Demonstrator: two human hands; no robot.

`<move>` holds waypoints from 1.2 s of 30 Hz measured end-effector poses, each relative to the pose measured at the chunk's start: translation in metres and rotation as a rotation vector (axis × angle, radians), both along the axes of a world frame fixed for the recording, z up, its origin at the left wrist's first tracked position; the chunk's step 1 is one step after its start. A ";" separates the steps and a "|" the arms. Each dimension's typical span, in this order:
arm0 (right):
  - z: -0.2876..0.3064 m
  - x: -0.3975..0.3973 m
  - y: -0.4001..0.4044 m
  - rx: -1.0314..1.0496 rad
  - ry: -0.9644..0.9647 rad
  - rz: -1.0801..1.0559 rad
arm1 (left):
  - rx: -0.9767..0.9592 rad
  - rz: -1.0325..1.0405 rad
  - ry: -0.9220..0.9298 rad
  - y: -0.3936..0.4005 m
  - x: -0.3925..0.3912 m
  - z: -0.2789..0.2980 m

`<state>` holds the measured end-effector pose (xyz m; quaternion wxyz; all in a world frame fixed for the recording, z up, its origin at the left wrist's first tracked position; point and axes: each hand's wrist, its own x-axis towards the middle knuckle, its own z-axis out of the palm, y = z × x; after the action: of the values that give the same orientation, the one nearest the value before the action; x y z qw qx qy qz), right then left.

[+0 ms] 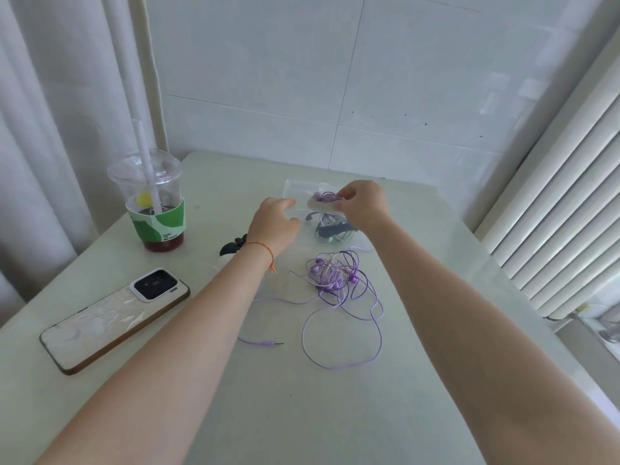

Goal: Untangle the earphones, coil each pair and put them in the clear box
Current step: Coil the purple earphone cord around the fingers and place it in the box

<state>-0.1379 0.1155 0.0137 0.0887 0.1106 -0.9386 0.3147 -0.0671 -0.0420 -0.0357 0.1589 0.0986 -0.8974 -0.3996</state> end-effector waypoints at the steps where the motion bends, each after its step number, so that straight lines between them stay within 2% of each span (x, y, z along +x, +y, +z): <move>1: -0.002 0.002 -0.004 -0.003 -0.008 0.014 | 0.003 -0.007 -0.006 0.000 0.000 0.000; 8: -0.003 0.008 -0.015 0.150 -0.194 0.133 | -0.025 -0.062 -0.070 -0.004 0.002 0.000; 11: 0.000 0.009 -0.005 0.079 -0.112 0.077 | -0.066 -0.096 -0.116 -0.001 0.005 0.004; 14: 0.007 0.021 0.006 -0.044 0.021 0.047 | -0.059 0.008 0.034 0.002 0.012 0.006; 16: 0.008 0.031 0.012 -0.063 -0.034 0.092 | -0.034 0.081 0.164 0.008 0.018 0.007; 17: 0.005 0.037 0.015 -0.010 -0.077 0.121 | -0.026 0.062 0.174 0.011 0.022 0.007; 20: -0.012 0.046 0.022 0.182 -0.085 0.082 | -0.029 -0.081 0.029 0.023 0.030 0.005; 22: -0.023 0.048 0.030 0.234 -0.115 0.012 | -0.078 -0.134 -0.035 0.031 0.032 -0.001; 26: -0.037 0.050 0.042 0.290 -0.224 -0.032 | -0.059 -0.277 -0.183 0.041 0.037 -0.009; 28: -0.037 0.049 0.046 0.163 -0.201 -0.005 | -0.121 -0.296 -0.221 0.042 0.037 -0.012; 32: -0.033 0.053 0.047 -0.276 -0.156 0.042 | -0.231 -0.220 -0.241 0.038 0.040 -0.012; 34: -0.031 0.058 0.046 -0.496 -0.190 0.079 | -0.254 -0.117 -0.225 0.035 0.040 -0.009; 36: -0.029 0.061 0.046 -0.575 -0.199 0.095 | -0.245 0.049 -0.125 0.030 0.039 -0.009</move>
<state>-0.0773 0.1618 -0.0154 0.0091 0.0931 -0.8088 0.5806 -0.0277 -0.0123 -0.0450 0.1232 0.1251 -0.9450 -0.2760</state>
